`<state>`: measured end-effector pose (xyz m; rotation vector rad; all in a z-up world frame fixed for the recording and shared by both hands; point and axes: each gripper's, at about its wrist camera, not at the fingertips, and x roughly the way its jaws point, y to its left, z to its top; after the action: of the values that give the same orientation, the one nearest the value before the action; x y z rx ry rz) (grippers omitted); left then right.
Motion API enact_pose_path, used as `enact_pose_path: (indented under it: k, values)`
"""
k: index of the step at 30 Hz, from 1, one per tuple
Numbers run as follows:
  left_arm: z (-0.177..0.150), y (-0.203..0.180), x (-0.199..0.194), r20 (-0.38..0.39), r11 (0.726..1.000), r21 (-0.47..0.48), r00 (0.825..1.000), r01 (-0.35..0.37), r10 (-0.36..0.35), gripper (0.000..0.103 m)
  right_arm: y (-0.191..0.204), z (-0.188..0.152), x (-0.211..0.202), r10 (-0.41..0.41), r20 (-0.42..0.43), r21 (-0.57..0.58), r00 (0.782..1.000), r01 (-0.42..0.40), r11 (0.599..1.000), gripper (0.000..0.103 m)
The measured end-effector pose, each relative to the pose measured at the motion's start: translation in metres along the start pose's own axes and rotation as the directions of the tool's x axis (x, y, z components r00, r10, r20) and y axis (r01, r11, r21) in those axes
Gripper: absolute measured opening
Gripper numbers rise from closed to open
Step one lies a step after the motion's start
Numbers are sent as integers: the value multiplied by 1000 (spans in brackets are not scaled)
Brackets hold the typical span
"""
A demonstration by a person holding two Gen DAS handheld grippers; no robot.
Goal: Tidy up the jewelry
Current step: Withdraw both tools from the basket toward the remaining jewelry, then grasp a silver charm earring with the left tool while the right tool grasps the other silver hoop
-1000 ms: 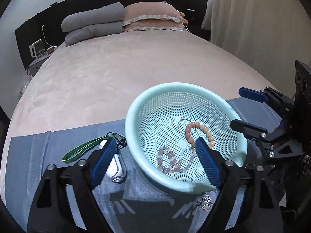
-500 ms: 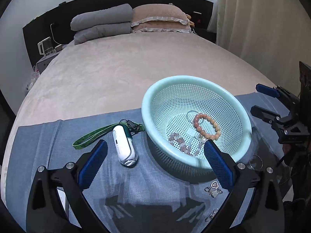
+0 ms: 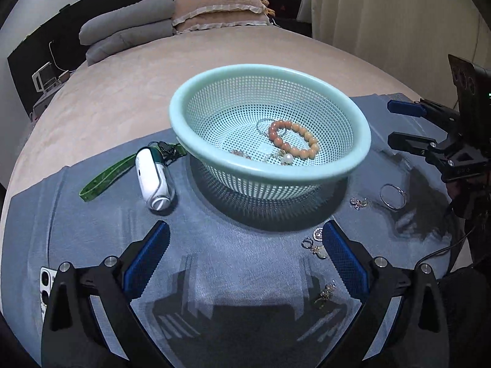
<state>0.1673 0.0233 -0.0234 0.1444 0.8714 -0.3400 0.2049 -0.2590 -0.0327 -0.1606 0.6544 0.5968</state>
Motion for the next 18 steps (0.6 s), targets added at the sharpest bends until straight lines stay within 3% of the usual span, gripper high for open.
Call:
enact_pose_path:
  k: [11, 18]
  values:
    - [-39, -25, 5, -43, 990, 98, 994, 105, -102, 95, 19, -47, 11, 59, -134, -69, 989, -69, 995, 87]
    - [-57, -37, 18, -71, 980, 171, 993, 106, -95, 77, 12, -67, 22, 42, -176, -2, 984, -43, 999, 87]
